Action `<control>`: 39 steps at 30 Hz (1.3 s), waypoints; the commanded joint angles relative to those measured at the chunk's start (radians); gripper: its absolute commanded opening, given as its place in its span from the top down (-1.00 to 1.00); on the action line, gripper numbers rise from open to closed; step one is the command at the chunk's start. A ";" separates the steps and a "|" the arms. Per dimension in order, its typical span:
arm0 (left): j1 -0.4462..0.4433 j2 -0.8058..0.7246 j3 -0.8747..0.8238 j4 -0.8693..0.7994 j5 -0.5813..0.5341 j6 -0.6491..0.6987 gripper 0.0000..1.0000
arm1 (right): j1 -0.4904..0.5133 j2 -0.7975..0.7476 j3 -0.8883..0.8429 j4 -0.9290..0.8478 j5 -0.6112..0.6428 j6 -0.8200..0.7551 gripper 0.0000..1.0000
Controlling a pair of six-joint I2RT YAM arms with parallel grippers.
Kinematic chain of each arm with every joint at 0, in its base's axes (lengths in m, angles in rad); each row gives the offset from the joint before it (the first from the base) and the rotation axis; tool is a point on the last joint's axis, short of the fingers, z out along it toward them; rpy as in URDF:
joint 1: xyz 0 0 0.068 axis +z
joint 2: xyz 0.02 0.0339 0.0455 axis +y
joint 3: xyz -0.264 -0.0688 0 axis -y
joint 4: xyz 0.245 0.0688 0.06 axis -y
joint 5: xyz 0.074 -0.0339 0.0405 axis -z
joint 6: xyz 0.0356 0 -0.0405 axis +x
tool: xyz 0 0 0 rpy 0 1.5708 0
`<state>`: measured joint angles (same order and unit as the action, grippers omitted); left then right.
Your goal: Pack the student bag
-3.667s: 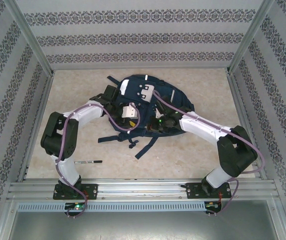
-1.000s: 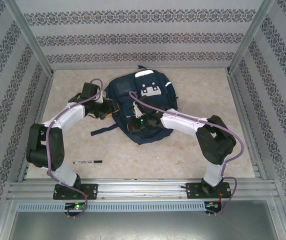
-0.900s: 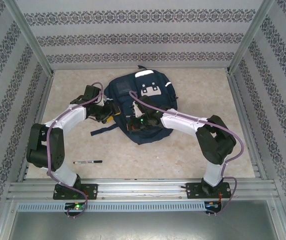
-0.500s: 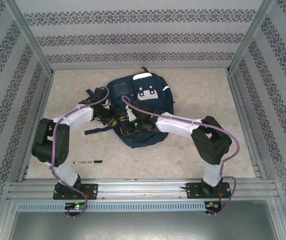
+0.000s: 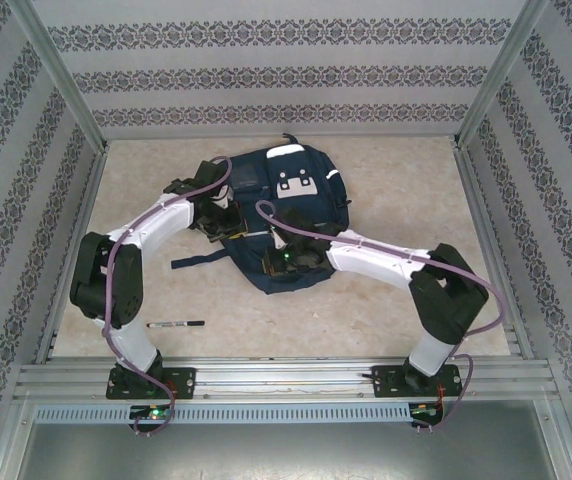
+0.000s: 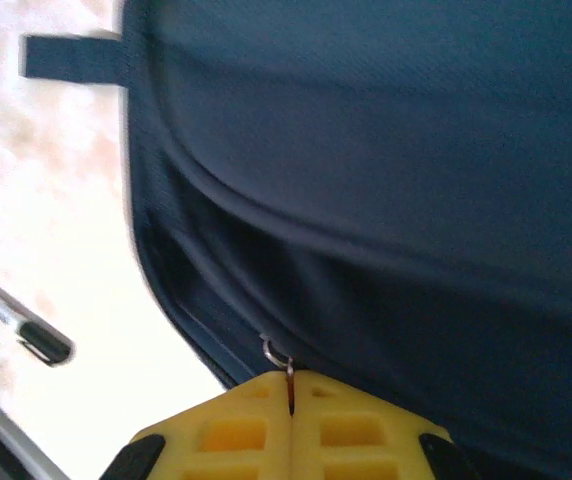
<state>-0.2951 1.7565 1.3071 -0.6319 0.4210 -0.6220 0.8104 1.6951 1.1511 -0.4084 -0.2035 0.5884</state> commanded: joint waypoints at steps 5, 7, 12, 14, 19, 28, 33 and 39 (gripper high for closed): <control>0.090 0.053 0.118 -0.071 -0.076 0.234 1.00 | -0.124 -0.054 -0.090 -0.280 0.085 -0.090 1.00; 0.109 0.072 0.149 -0.084 -0.048 0.268 1.00 | -0.145 -0.060 -0.095 -0.282 0.125 -0.126 1.00; 0.140 0.193 0.324 -0.214 0.034 0.375 1.00 | -0.166 -0.057 -0.073 -0.247 0.085 -0.227 1.00; 0.140 0.222 0.361 -0.215 0.061 0.360 0.78 | -0.140 -0.049 -0.053 -0.243 0.079 -0.242 1.00; 0.144 0.166 0.337 -0.195 -0.005 0.223 0.06 | -0.083 -0.016 -0.011 -0.161 -0.102 -0.196 1.00; 0.097 -0.131 -0.062 -0.152 0.026 -0.065 -0.21 | 0.057 0.072 0.145 -0.015 -0.196 -0.118 1.00; 0.078 -0.201 -0.207 -0.111 0.000 -0.157 -0.24 | 0.066 0.120 0.211 0.029 -0.209 -0.099 1.00; 0.075 -0.267 -0.262 -0.153 -0.056 -0.189 -0.31 | 0.067 0.160 0.240 0.051 -0.162 -0.098 1.00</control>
<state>-0.2104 1.5440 1.0515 -0.7471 0.4110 -0.7609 0.8772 1.8366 1.3510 -0.4183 -0.3809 0.4759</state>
